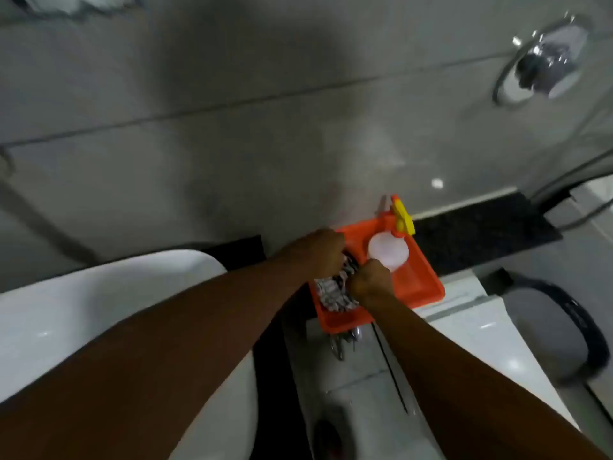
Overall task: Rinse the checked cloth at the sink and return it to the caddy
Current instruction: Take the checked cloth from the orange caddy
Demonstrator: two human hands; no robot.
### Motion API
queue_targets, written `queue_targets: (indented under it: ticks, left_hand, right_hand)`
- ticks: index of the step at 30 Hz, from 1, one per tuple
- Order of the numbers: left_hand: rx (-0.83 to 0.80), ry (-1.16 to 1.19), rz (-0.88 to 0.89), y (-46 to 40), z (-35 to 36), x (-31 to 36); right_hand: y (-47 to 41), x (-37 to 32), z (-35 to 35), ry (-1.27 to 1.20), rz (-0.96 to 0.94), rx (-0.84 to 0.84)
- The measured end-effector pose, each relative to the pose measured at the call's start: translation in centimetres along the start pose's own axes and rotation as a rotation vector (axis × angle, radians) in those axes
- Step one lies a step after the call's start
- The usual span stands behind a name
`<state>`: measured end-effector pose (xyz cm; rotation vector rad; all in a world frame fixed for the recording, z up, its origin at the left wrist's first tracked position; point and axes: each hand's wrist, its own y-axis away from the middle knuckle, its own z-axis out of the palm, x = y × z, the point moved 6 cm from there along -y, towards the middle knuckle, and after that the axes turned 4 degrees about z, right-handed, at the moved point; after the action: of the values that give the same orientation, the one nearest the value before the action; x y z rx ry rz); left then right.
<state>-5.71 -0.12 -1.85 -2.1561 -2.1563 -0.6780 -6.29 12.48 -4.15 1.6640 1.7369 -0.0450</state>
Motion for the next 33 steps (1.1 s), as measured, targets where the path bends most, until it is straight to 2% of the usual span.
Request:
queue_targets:
  ticks: [2, 4, 8, 10, 16, 22, 24, 26, 29, 31, 33]
  left_hand:
    - [-0.033, 0.045, -0.103, -2.8, 2.4, -0.9]
    - [-0.158, 0.061, -0.204, -4.3, 4.7, -2.0]
    - [-0.313, 0.09, -0.267, -6.0, 7.8, -3.2]
    - [-0.331, 0.104, -0.302, -6.7, 8.8, -4.1]
    - [-0.293, 0.208, -0.357, -6.7, 8.5, -5.1]
    - [-0.082, 0.632, -0.435, -1.8, 0.9, -6.0]
    - [-0.039, 0.781, -0.464, 1.3, -2.4, -6.7]
    - [-0.007, 0.939, -0.412, 4.3, -5.9, -6.8]
    - [0.094, 1.157, -0.317, 10.2, -12.3, -7.3]
    - [0.221, 1.179, -0.345, 14.6, -16.4, -8.8]
    - [0.369, 1.081, -0.421, 19.5, -20.0, -11.4]
  right_hand:
    - [-1.9, 2.2, 0.8, 0.027, 0.046, -0.037]
    - [-4.1, 4.2, 1.8, 0.022, 0.065, -0.091]
    - [-6.8, 5.7, 3.5, 0.024, 0.073, -0.172]
    - [-8.0, 5.9, 4.5, 0.009, 0.058, -0.194]
    - [-9.3, 6.3, 5.2, -0.071, 0.205, -0.302]
    - [-6.7, 0.8, 0.0, -0.159, 0.085, -0.292]
    - [-4.5, -3.0, -2.4, -0.306, -0.007, -0.288]
    - [-2.1, -7.0, -4.5, -0.449, -0.081, -0.313]
    - [3.1, -14.5, -6.6, -0.512, -0.182, -0.417]
    - [6.6, -19.4, -7.1, -0.591, -0.222, -0.484]
    - [10.2, -24.1, -6.7, -0.675, -0.26, -0.597]
